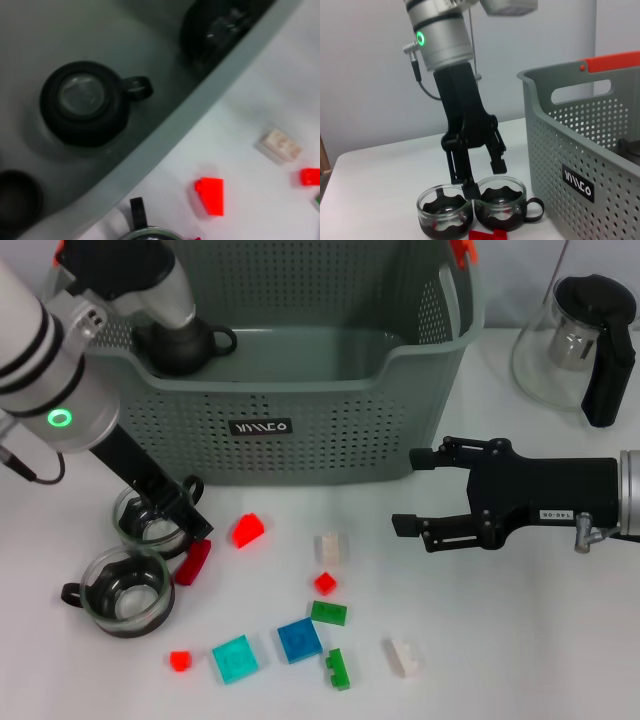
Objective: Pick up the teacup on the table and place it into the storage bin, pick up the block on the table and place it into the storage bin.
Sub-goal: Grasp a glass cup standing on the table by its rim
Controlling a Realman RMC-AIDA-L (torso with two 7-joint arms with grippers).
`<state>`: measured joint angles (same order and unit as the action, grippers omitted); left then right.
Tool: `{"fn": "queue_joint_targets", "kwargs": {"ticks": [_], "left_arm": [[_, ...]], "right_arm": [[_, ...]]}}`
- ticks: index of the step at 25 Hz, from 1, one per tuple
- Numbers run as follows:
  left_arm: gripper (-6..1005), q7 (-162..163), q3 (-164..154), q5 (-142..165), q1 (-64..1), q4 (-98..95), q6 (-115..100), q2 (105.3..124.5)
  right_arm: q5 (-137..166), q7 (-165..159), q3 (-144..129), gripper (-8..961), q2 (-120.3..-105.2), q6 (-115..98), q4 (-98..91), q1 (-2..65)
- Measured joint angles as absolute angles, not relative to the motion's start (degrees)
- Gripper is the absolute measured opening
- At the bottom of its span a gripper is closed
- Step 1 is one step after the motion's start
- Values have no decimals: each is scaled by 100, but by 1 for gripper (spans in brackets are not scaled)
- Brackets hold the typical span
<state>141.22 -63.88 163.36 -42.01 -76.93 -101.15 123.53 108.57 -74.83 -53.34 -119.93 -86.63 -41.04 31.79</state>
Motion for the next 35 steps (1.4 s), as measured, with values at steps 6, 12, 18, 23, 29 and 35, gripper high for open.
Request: {"fn": "queue_joint_targets", "kwargs": {"ticks": [6, 12, 18, 23, 29, 35], "left_arm": [[889, 14317, -6511, 16349, -4149, -7144, -9656, 12328], [841, 14438, -6768, 16363, -4198, -6851, -9362, 12265], [805, 14526, -7082, 16368, -4219, -6452, -8942, 12167], [775, 14530, -7262, 16371, -4268, -6218, -8794, 12144], [761, 14532, -7562, 16374, -4232, -6218, -8768, 12146], [746, 14509, -7602, 16375, -4161, -6413, -9062, 12172]], "right_arm": [[10854, -7491, -5335, 913, -11995, -8676, -4104, 3213], [10854, -7549, -5353, 912, -11991, -8724, -4104, 3247], [10854, -7550, -5346, 912, -11988, -8724, -4104, 3252], [10859, -7552, -5345, 912, -11987, -8733, -4104, 3253], [10881, -7556, -5342, 913, -11988, -8734, -4095, 3242], [10878, -7558, -5341, 913, -11983, -8733, -4088, 3222]]}}
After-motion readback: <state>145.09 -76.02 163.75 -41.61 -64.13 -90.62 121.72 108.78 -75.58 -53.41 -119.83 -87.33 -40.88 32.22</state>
